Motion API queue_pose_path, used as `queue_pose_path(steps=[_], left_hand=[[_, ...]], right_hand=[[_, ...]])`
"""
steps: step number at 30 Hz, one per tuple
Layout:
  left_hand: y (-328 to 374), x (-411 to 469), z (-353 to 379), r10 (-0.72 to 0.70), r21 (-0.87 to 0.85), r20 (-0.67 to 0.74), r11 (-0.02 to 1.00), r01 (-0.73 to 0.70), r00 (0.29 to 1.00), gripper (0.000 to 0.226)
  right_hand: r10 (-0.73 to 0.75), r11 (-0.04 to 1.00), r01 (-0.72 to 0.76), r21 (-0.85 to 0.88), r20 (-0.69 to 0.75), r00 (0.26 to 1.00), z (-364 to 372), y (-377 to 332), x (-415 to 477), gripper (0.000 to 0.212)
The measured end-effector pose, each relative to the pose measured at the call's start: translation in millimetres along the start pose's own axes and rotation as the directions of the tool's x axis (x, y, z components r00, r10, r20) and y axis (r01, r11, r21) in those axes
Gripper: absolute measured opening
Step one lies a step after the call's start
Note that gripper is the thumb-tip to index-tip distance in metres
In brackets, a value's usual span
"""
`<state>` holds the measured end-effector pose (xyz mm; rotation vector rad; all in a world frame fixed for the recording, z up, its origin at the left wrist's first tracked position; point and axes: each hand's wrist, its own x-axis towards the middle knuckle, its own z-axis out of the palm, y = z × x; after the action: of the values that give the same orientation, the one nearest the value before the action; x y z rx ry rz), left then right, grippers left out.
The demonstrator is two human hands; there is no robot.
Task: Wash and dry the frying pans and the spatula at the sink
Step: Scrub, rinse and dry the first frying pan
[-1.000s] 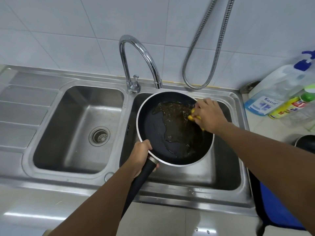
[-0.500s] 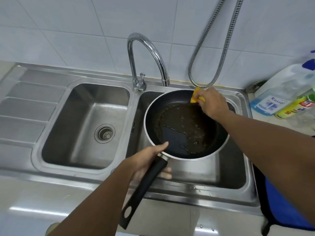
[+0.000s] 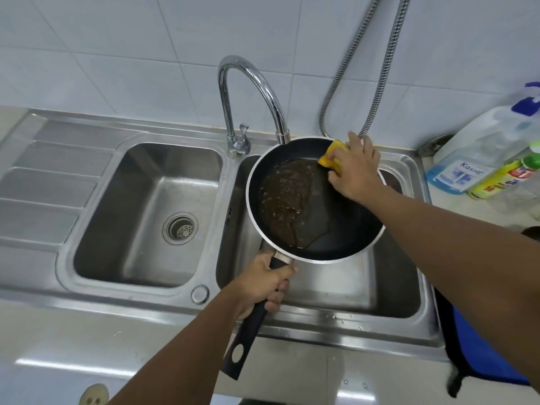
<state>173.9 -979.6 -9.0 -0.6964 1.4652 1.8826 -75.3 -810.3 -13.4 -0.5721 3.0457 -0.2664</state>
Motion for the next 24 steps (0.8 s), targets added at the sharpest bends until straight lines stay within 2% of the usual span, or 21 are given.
queue_pose_path(steps=[2, 4, 5, 7, 9, 11, 13, 15, 17, 19, 21, 24], left_hand=[[2.6, 0.8, 2.8, 0.006, -0.003, -0.002, 1.000, -0.006, 1.000, 0.036], [4.8, 0.8, 3.6, 0.011, 0.012, 0.006, 1.000, -0.011, 1.000, 0.035], [4.8, 0.7, 3.1, 0.011, 0.024, 0.008, 1.000, -0.011, 1.000, 0.035], [1.8, -0.8, 1.9, 0.006, 0.044, 0.011, 0.999, -0.006, 1.000, 0.035], [-1.4, -2.4, 1.5, 0.005, 0.050, 0.019, 0.999, -0.006, 1.000, 0.037], [-1.8, -2.1, 3.3, 0.007, 0.052, 0.026, 0.999, -0.008, 1.000, 0.037], [-0.4, 0.1, 7.3, 0.007, 0.057, 0.028, 0.998, -0.009, 1.000, 0.035], [0.5, 4.0, 11.5, 0.003, 0.055, 0.018, 0.999, -0.004, 1.000, 0.033], [0.3, 9.2, 13.9, -0.005, 0.044, 0.010, 0.999, 0.004, 1.000, 0.028], [2.0, 12.5, 13.2, -0.011, 0.039, 0.012, 0.999, 0.011, 1.000, 0.018], [5.4, 12.9, 9.0, -0.017, 0.032, 0.010, 0.999, 0.017, 1.000, 0.018], [10.8, 11.9, -1.3, -0.019, 0.018, -0.009, 1.000, 0.019, 1.000, 0.022]], right_hand=[[0.006, 0.992, -0.016, -0.127, -0.079, 0.997, 4.6, -14.2, -6.5, 0.037], [0.053, 0.989, -0.068, -0.131, -0.117, 0.992, 6.7, -21.6, -7.6, 0.041], [0.082, 0.994, -0.090, -0.065, -0.116, 0.990, 7.6, -21.9, -5.8, 0.042], [0.139, 0.970, -0.125, 0.206, -0.055, 0.989, 4.5, -21.9, -2.8, 0.042], [0.198, 0.858, -0.181, 0.481, 0.017, 0.980, 1.9, -25.5, -2.4, 0.041], [0.219, 0.787, -0.227, 0.574, 0.084, 0.972, 6.4, -34.3, -3.0, 0.043], [0.110, 0.868, -0.172, 0.465, 0.159, 0.981, 11.1, -46.7, -10.5, 0.047], [-0.077, 0.953, 0.027, 0.300, 0.156, 0.985, 14.0, -58.4, -24.2, 0.055], [-0.256, 0.943, 0.218, 0.251, 0.129, 0.958, 15.2, -66.5, -38.0, 0.054], [-0.389, 0.897, 0.338, 0.284, 0.148, 0.909, 17.9, -66.2, -51.0, 0.044], [-0.452, 0.853, 0.360, 0.378, 0.189, 0.872, 20.0, -54.2, -62.3, 0.036], [-0.414, 0.847, 0.277, 0.453, 0.237, 0.879, 13.6, -24.7, -71.8, 0.032]])
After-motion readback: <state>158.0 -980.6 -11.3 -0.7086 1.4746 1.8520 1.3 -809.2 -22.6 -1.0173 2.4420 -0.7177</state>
